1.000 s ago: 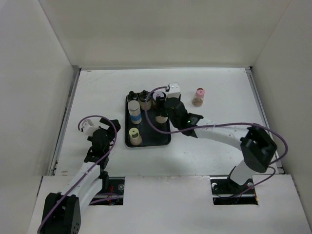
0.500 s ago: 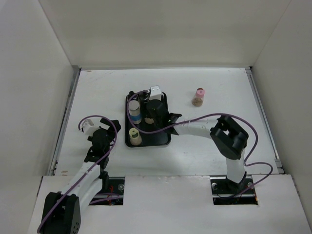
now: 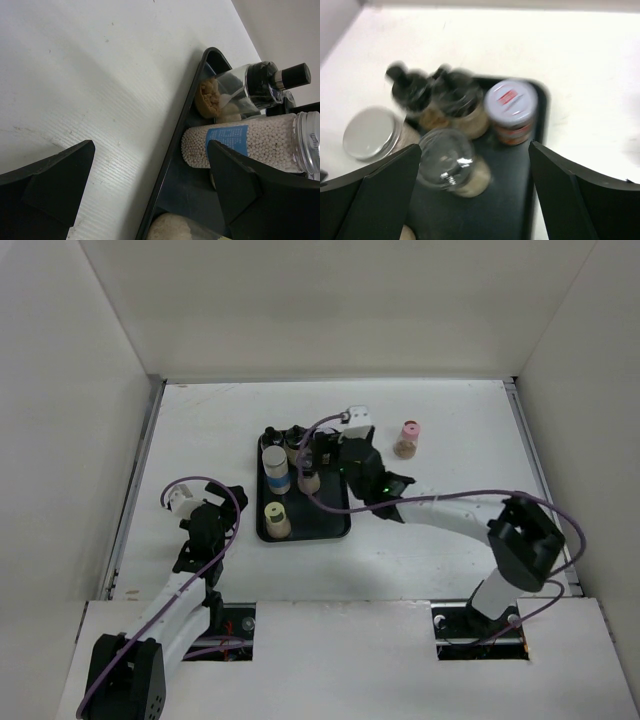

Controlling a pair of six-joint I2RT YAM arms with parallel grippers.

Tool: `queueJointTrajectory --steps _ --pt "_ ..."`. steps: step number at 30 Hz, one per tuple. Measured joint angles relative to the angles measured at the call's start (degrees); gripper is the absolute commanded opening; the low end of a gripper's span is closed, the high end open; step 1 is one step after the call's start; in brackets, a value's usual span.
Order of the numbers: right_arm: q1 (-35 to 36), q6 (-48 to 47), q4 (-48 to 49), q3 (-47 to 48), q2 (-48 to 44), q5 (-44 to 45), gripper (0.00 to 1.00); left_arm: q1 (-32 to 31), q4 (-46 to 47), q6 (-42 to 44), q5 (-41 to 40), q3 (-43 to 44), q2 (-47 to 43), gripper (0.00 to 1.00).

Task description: Organize the condiment bottles

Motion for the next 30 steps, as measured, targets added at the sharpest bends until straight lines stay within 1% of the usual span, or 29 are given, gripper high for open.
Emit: queueJointTrajectory --steps 3,5,7,10,12,15,18,20,24,26,27,28,30 --pt "-5.99 1.14 2.19 -4.94 -6.97 -0.31 0.84 0.00 0.00 0.00 0.00 0.00 0.00 1.00" --pt "-11.63 1.51 3.02 -7.19 -9.57 -0.09 0.84 0.00 0.00 0.00 0.00 0.00 0.00 1.00" --pt "-17.42 1.44 2.99 -8.28 -10.27 0.35 0.86 0.00 0.00 0.00 -0.02 0.00 0.00 1.00" --pt "-24.17 1.22 1.22 -8.31 -9.14 0.83 0.93 0.00 0.17 0.00 -0.07 0.00 0.42 1.00" --pt "-26.82 0.81 -0.70 -7.21 -7.08 0.79 0.95 0.00 0.17 0.00 -0.07 0.00 0.81 1.00" --pt "-28.04 0.02 -2.95 -4.79 -2.91 0.31 0.95 -0.02 0.33 0.00 -0.26 0.00 0.87 1.00" --pt "-28.52 -0.59 -4.44 -1.99 1.79 -0.52 0.92 -0.02 0.39 0.02 -0.28 0.00 0.96 1.00" --pt "-29.00 -0.74 -5.27 -0.15 4.76 -0.94 0.86 -0.11 0.44 0.07 -0.39 0.00 0.94 1.00" --pt "-30.23 -1.29 -6.84 2.73 8.68 -1.38 0.66 -0.24 0.42 0.24 -0.46 0.00 0.94 1.00" --pt "-30.64 -1.53 -7.39 3.34 9.29 -1.38 0.53 -0.35 0.42 0.24 -0.50 0.00 0.94 1.00" --pt "-30.80 -1.60 -7.63 3.54 9.33 -1.38 0.44 -0.37 0.42 0.26 -0.52 0.00 0.94 1.00" --pt "-30.86 -1.66 -7.69 3.65 9.35 -1.36 0.41 -0.39 0.42 0.26 -0.52 0.00 0.96 1.00" --pt "-30.86 -1.66 -7.69 3.65 9.31 -1.33 0.38 -0.39 0.44 0.26 -0.50 0.00 1.07 1.00"
